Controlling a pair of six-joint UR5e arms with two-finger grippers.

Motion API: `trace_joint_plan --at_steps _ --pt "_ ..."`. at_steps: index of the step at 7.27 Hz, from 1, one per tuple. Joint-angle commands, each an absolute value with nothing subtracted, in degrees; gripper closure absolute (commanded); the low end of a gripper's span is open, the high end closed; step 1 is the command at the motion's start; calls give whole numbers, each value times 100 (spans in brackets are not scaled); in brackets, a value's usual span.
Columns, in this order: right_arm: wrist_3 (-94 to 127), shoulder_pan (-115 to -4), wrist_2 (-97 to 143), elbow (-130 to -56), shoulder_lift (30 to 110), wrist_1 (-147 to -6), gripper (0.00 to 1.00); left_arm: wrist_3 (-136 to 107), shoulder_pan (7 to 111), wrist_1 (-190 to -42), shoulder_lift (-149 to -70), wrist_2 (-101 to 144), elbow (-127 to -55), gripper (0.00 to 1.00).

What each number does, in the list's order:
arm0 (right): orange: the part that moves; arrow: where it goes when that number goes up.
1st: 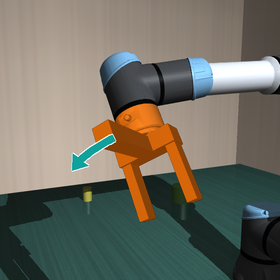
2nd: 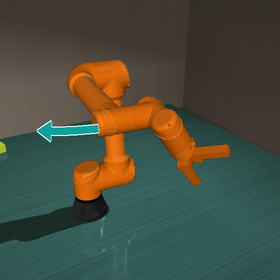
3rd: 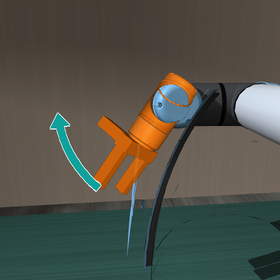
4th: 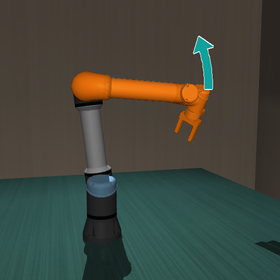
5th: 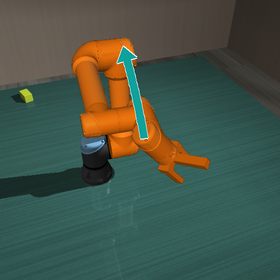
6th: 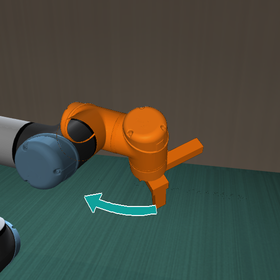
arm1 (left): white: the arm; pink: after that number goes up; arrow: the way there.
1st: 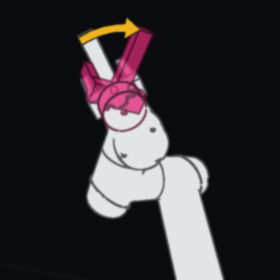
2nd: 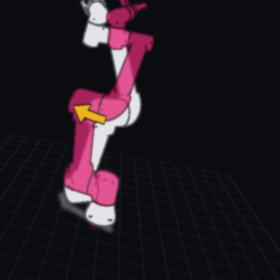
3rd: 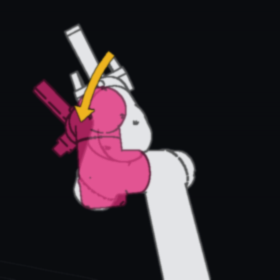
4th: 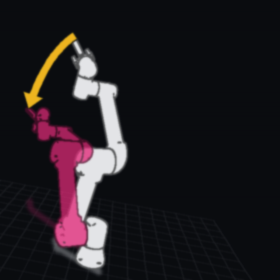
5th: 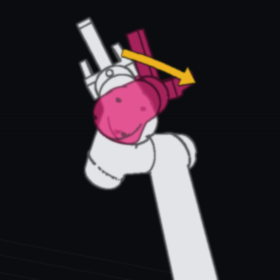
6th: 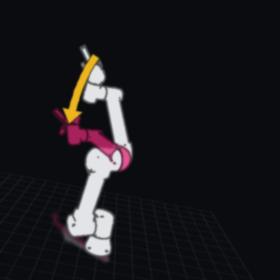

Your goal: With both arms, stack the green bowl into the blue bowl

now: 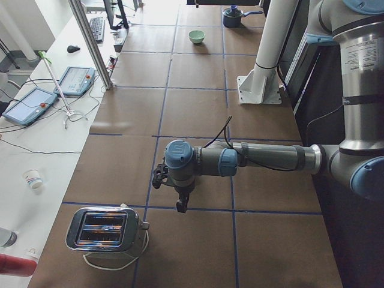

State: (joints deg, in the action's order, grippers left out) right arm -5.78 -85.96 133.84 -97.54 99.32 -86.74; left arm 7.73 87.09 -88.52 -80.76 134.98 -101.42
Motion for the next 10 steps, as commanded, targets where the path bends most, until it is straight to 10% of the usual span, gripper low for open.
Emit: trace_joint_plan --at_steps 1,10 --pt "-545 -8596 13394 -9747 9932 -8675 0 765 8710 -8981 -8635 13500 -9995 0" --pt "-510 -8587 13394 -9703 9932 -8561 0 -4203 6545 -12236 -8728 12661 -9355 0"
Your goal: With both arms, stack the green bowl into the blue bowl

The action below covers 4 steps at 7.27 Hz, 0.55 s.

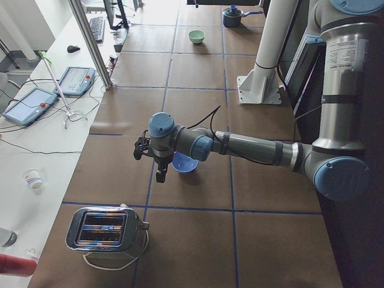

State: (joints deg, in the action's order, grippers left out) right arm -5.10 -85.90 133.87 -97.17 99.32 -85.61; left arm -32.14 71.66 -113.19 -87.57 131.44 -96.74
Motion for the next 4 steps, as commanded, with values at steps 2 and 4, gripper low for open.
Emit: trace_joint_plan --at_steps 2,4 --pt "-510 -8587 13394 -9694 9932 -8561 0 -4552 5962 -12831 -8728 12595 -8948 0" --pt "-510 -8587 13395 -9694 9940 -8561 0 -4553 5713 -12867 -8675 12621 -8851 6"
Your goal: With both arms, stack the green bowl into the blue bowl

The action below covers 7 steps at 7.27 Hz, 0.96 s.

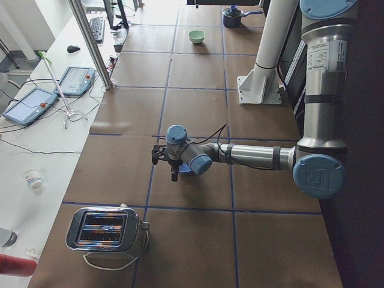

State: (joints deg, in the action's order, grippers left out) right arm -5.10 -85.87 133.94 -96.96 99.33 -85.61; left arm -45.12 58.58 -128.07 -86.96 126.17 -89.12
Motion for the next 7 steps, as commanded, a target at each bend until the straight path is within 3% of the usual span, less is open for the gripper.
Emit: trace_joint_plan --at_steps 1,2,4,6,7 --pt "-510 -8587 13395 -9694 9940 -8561 0 -4561 5713 -12876 -8675 12647 -8868 58" --pt "-510 -8587 13395 -9694 9940 -8552 0 -4553 5730 -12876 -8640 12691 -8920 91" --pt "-510 -8587 13395 -9703 9940 -8552 0 -4553 5765 -12867 -8622 13109 -9139 100" --pt "-510 -8587 13395 -9703 9940 -8552 0 -5180 5792 -12745 -8753 13298 -9622 100" --pt "-510 -8587 13395 -9703 9932 -8560 0 -6090 5766 -12718 -9259 13263 -9702 100"
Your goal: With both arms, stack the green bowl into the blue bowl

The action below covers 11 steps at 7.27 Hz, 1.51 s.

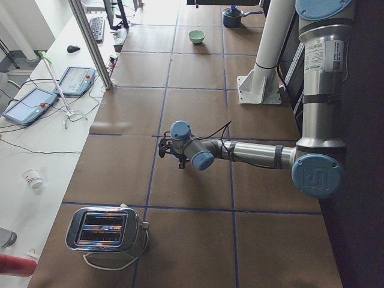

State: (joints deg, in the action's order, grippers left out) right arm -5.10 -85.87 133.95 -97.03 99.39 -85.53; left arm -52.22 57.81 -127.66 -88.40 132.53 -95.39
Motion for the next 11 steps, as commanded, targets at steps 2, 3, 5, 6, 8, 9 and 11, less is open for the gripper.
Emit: trace_joint_plan --at_steps 2,3,5,6,8,9,11 --pt "-501 -8587 13412 -9703 9940 -8561 0 -7036 5486 -12004 -10531 13027 -9720 100" --pt "-501 -8587 13430 -9703 9940 -8561 0 -7475 4910 -11205 -11382 12451 -9721 100" --pt "-501 -8587 13430 -9703 9940 -8561 0 -8293 3470 -10697 -12248 11212 -9590 100" --pt "-501 -8587 13430 -9694 9940 -8561 0 -8410 3219 -10679 -12469 11076 -9424 100" --pt "-501 -8587 13438 -9694 9940 -8561 0 -8420 2893 -10705 -12700 10804 -9133 100" --pt "-501 -8587 13438 -9694 9940 -8561 0 -8411 2874 -10714 -12691 10802 -9114 98" --pt "-501 -8587 13438 -9694 9940 -8561 0 -8385 2778 -10740 -12718 10802 -9044 95"
